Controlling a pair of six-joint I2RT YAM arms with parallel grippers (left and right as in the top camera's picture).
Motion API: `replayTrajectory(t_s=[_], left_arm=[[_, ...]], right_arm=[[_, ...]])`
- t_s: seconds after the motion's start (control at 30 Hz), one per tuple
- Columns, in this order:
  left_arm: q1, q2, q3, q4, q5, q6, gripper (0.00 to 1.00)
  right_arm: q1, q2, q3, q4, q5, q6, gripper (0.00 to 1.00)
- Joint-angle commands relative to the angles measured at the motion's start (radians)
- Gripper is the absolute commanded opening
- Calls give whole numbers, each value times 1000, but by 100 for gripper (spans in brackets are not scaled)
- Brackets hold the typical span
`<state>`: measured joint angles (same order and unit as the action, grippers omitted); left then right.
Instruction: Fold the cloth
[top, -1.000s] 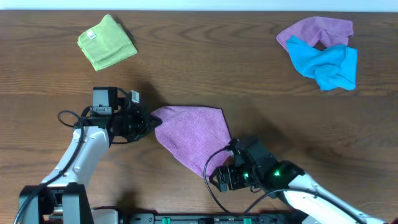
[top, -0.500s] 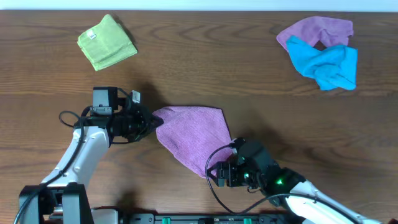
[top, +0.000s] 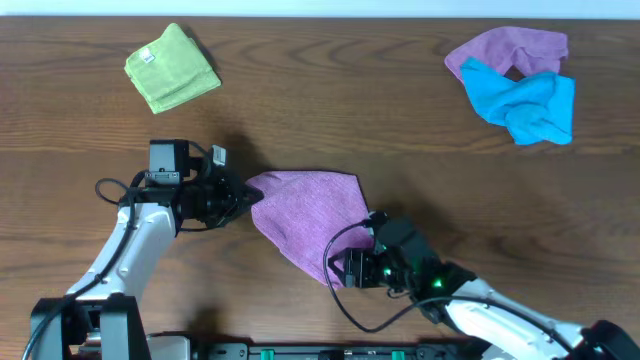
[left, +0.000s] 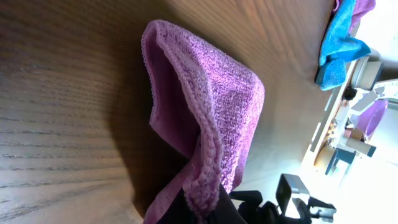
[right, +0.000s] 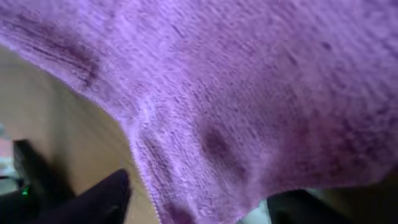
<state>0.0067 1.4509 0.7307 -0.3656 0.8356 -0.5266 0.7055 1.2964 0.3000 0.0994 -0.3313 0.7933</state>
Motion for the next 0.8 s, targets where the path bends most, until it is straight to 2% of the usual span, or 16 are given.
replayTrajectory(t_s=[0.0,0.1,0.17,0.23,0.27,0.5,0.77], left_arm=[[6,-7,12,-4,11,-5,6],[6,-7,12,-4,11,-5,6],[6,-7,12,-4,11,-5,6],[6,-7,12,-4,11,-4,6],[6,-7,12,-4,11,-4,6],[6,-7,12,-3,11,-4,6],[6,-7,12,-3,11,-4,6]], right_arm=[[9,52,-47,-42,46,14,56],[9,52,-47,-42,59,14,51],[9,52,-47,-41,68,14,44],[9,52,-47,-37,70,14,22],[9,52,-47,-34,70,14,19],[10,52,-47,-31,97,14,38],[10,55,-47,-29,129,14,38]])
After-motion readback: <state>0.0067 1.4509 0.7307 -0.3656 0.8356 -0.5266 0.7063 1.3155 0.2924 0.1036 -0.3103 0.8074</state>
